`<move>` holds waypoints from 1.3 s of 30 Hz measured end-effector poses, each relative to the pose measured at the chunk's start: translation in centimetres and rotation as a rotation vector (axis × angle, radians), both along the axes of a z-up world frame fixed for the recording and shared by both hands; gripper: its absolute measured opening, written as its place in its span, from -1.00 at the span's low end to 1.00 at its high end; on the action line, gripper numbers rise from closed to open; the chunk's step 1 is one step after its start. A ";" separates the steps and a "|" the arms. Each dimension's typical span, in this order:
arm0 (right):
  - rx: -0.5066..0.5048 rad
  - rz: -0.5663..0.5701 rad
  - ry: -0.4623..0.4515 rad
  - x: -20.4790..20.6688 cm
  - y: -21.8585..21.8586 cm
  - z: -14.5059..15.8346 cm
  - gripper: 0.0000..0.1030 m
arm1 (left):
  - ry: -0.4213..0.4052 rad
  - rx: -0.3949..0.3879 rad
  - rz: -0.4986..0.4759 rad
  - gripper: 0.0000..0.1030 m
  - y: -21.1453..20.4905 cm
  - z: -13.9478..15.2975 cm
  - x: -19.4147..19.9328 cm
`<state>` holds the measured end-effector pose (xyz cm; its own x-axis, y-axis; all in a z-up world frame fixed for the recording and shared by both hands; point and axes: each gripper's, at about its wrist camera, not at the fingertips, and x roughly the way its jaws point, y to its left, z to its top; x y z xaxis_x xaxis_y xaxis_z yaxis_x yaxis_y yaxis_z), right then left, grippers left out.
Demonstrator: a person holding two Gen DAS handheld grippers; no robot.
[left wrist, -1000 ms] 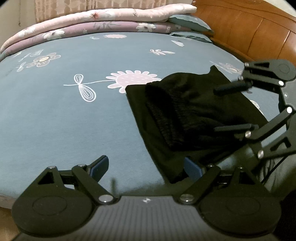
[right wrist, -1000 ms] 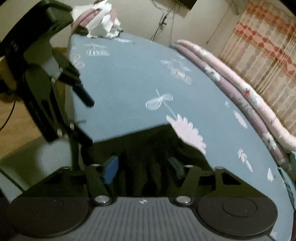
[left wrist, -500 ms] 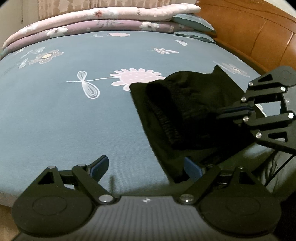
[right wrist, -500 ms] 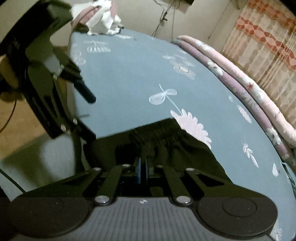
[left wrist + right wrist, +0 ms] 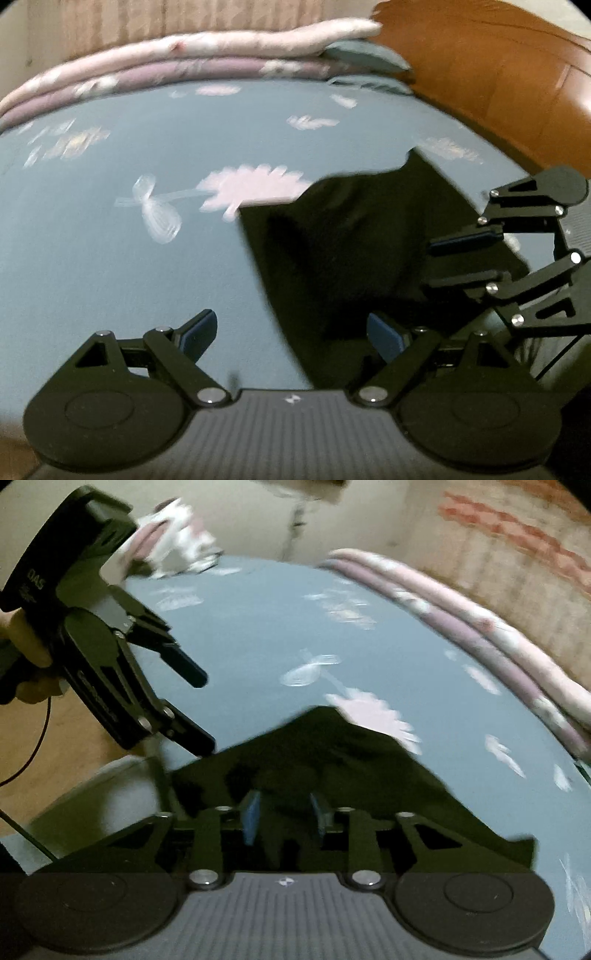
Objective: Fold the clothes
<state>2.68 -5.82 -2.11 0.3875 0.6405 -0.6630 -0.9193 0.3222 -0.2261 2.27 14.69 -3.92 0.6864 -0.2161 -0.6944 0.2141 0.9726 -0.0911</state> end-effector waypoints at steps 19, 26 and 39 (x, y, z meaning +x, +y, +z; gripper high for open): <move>0.197 -0.562 0.168 4.5 -16.0 -3.0 0.05 | 0.095 -0.278 -0.158 0.04 -4.9 -3.4 10.0; 0.267 -0.658 0.198 5.9 -19.4 -2.8 0.06 | 0.121 -0.246 -0.135 0.06 -3.8 -2.3 7.9; 0.038 -0.567 -0.078 3.2 -19.8 -2.3 0.55 | 0.119 -0.119 -0.175 0.42 -9.1 -2.3 10.0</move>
